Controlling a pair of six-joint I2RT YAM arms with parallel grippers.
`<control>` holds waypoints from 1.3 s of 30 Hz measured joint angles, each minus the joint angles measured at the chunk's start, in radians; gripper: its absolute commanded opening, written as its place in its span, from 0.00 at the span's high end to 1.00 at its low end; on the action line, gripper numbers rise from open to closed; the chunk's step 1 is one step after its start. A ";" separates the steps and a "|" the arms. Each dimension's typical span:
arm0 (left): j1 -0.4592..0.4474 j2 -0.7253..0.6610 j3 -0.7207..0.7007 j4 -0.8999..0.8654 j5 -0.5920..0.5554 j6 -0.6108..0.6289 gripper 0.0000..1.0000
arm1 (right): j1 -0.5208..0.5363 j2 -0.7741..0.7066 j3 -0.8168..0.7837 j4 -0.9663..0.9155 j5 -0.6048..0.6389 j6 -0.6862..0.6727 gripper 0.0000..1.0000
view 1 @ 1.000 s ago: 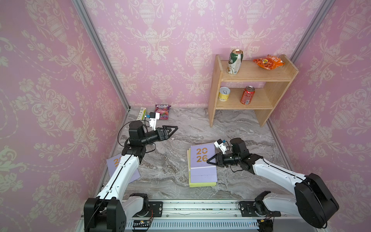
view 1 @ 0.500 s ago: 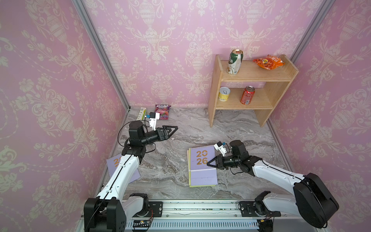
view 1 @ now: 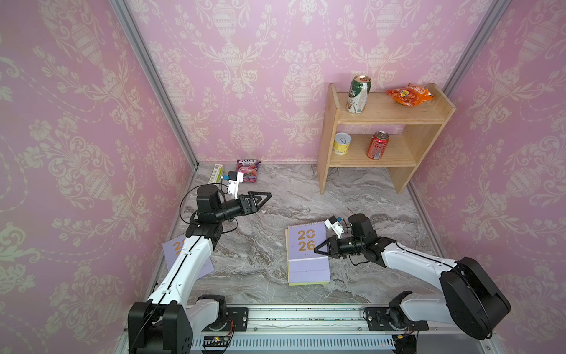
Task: Stack the calendars
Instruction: Place the calendar at the calendar.
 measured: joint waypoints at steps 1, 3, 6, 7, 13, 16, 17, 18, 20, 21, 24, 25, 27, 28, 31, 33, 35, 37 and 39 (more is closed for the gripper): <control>0.000 0.000 0.000 0.000 0.000 0.000 0.01 | 0.000 0.000 0.002 -0.005 0.002 -0.003 0.88; 0.000 0.000 0.000 0.000 0.000 0.000 0.01 | 0.000 0.000 0.008 -0.016 0.008 -0.011 0.86; 0.000 0.000 0.000 0.000 0.000 0.000 0.01 | 0.002 0.000 0.020 -0.050 0.026 -0.029 0.79; 0.000 0.000 0.000 0.000 0.000 0.000 0.01 | 0.005 0.000 0.024 -0.067 0.040 -0.034 0.76; 0.000 0.000 0.000 0.000 0.000 0.000 0.01 | 0.006 0.000 0.029 -0.171 0.127 -0.069 0.63; 0.000 0.000 0.000 0.000 0.000 0.000 0.01 | 0.007 -0.003 0.049 -0.209 0.149 -0.083 0.59; 0.000 0.000 0.000 0.000 0.000 0.000 0.01 | 0.007 -0.003 0.056 -0.222 0.156 -0.085 0.59; 0.000 0.000 0.000 0.000 0.000 0.000 0.01 | 0.007 -0.004 0.065 -0.240 0.170 -0.089 0.58; 0.000 0.000 0.000 -0.001 0.000 0.000 0.01 | 0.008 -0.008 0.079 -0.268 0.190 -0.098 0.57; 0.000 0.000 0.000 -0.001 0.000 0.001 0.01 | 0.008 -0.011 0.084 -0.283 0.204 -0.102 0.57; 0.000 0.000 0.000 -0.001 0.000 0.001 0.01 | 0.008 -0.023 0.098 -0.327 0.244 -0.109 0.56; 0.000 0.000 0.000 -0.001 0.000 0.001 0.01 | 0.008 -0.027 0.103 -0.341 0.258 -0.110 0.56; 0.000 0.000 0.000 -0.001 0.000 0.001 0.01 | 0.013 -0.031 0.114 -0.367 0.287 -0.114 0.56; 0.000 0.000 0.000 -0.001 0.000 0.001 0.01 | 0.015 -0.032 0.118 -0.382 0.307 -0.117 0.56; 0.000 0.000 0.000 -0.001 0.000 0.001 0.01 | 0.020 -0.033 0.119 -0.425 0.354 -0.128 0.57; 0.000 0.000 0.000 -0.001 0.000 0.001 0.01 | 0.026 -0.033 0.119 -0.438 0.370 -0.131 0.58; 0.000 0.000 0.000 -0.001 0.000 0.001 0.01 | 0.033 -0.033 0.123 -0.445 0.381 -0.132 0.59; 0.000 0.000 0.000 -0.001 0.000 0.001 0.01 | 0.041 -0.033 0.130 -0.454 0.394 -0.132 0.59; 0.000 0.000 0.000 -0.001 0.000 0.001 0.01 | 0.051 -0.033 0.138 -0.463 0.406 -0.132 0.60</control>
